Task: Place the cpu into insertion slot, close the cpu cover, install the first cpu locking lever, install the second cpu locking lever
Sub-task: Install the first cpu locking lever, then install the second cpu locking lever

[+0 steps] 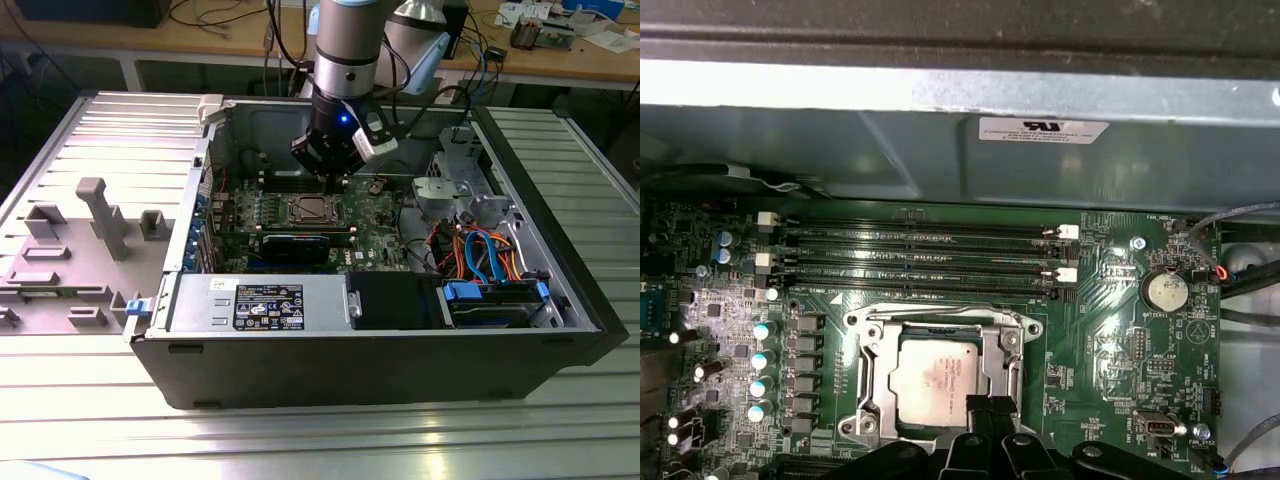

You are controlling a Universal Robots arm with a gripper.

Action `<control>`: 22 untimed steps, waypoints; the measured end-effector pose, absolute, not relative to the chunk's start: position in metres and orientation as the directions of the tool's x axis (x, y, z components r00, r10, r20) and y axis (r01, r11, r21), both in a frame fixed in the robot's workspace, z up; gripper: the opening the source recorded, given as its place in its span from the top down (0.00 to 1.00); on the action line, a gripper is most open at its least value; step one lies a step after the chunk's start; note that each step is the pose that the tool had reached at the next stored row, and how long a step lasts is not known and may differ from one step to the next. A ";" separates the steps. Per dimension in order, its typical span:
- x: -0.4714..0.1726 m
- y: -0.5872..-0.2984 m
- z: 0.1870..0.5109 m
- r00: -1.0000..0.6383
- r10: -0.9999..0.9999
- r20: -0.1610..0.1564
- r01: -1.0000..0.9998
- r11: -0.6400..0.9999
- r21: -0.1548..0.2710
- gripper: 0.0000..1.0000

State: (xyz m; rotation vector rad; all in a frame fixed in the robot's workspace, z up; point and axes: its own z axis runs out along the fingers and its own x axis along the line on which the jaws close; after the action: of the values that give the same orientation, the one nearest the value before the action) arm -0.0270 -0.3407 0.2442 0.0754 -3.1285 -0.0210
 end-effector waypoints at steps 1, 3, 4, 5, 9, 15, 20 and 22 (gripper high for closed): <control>-0.027 -0.341 0.244 -0.999 -0.048 0.012 -0.048 0.999 0.014 0.89; -0.027 -0.341 0.244 -0.999 -0.048 0.012 -0.048 0.999 0.014 0.89; -0.027 -0.341 0.244 -0.999 -0.048 0.012 -0.048 0.999 0.014 0.89; -0.027 -0.341 0.244 -0.999 -0.048 0.012 -0.048 0.999 0.014 0.89; -0.027 -0.341 0.244 -0.999 -0.048 0.012 -0.048 0.999 0.015 0.89; -0.027 -0.345 0.244 -0.999 -0.048 0.012 -0.048 0.999 0.015 0.89; -0.027 -0.354 0.243 -0.999 -0.048 0.012 -0.048 0.999 0.015 0.89; -0.027 -0.360 0.242 -0.999 -0.048 0.012 -0.048 0.999 0.015 0.89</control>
State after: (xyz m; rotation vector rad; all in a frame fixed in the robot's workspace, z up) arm -0.0270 -0.3600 0.2420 0.0754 -3.1283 -0.0229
